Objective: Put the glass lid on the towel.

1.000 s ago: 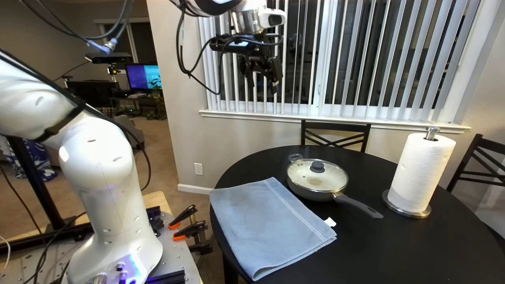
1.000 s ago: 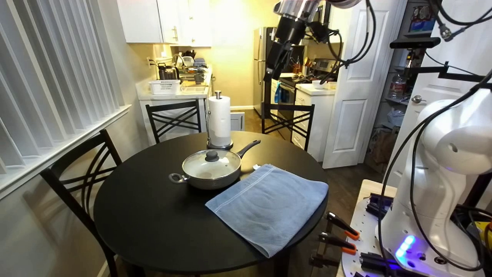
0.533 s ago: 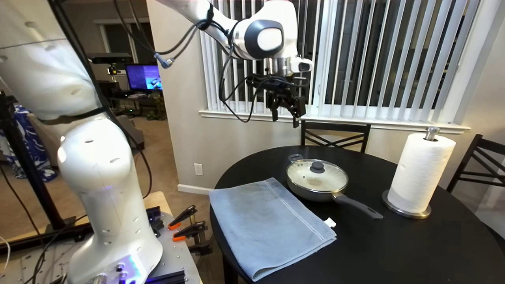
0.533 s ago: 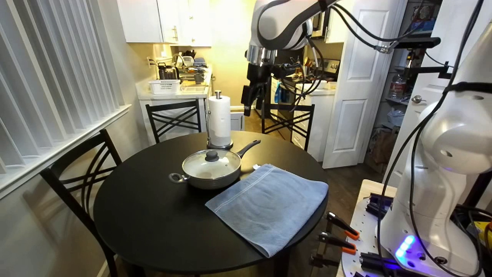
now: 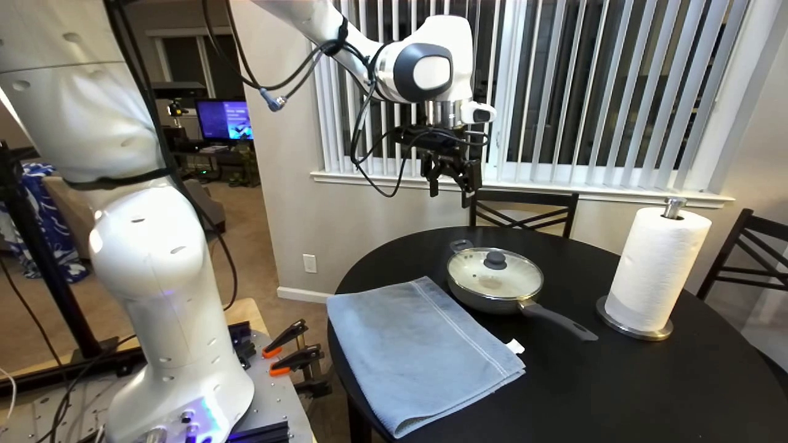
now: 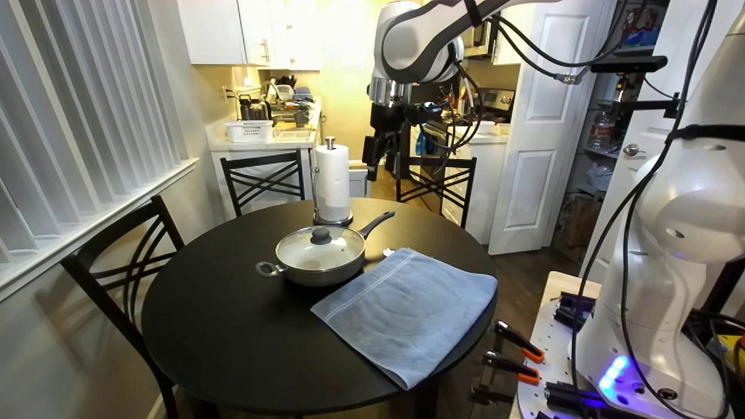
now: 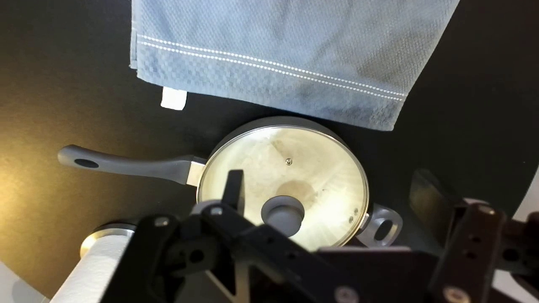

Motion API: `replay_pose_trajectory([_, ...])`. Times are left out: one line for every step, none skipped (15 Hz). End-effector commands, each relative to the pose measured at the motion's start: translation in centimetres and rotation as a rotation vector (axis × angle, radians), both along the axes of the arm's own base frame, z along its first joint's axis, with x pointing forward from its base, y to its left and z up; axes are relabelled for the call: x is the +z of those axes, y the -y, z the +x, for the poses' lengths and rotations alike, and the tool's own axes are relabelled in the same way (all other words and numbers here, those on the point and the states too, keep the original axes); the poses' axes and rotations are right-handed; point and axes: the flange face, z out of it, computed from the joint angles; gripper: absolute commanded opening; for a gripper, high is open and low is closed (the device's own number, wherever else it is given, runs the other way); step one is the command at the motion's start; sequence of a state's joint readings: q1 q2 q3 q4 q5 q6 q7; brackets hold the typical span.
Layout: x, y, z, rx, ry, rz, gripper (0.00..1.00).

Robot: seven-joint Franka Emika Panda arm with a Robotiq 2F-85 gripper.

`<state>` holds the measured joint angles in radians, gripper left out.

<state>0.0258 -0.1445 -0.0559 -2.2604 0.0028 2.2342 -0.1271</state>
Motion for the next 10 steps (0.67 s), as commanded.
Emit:
replay_pose_trajectory([0.1, 0.0, 0.0, 0.0, -0.001, 0.0, 1.0])
replay_pose_trajectory([0.1, 0.0, 0.0, 0.0, -0.001, 0.0, 1.0])
replay_pose_trajectory([0.1, 0.0, 0.0, 0.0, -0.001, 0.0, 1.0])
replay_pose_trajectory([-0.5, -0.2, 0.8, 0.005, -0.01, -0.003, 1.0])
replay_pose_trajectory([-1.6, -0.1, 2.5, -0.012, -0.006, -0.001, 1.0])
replay_pose_trajectory([-2.3, -0.1, 3.2, -0.005, -0.009, 0.004, 1.0])
replay_pose_trajectory([-3.6, 0.0, 4.8, 0.002, 0.001, 0.006, 1.0])
replay_pose_trajectory([-4.5, 0.1, 5.8, 0.002, 0.012, 0.005, 1.0])
replay_pose_trajectory([-6.5, 0.1, 7.6, -0.008, 0.025, 0.005, 1.0])
replay_pose_trajectory([-7.7, 0.1, 8.9, -0.027, 0.035, 0.007, 1.0])
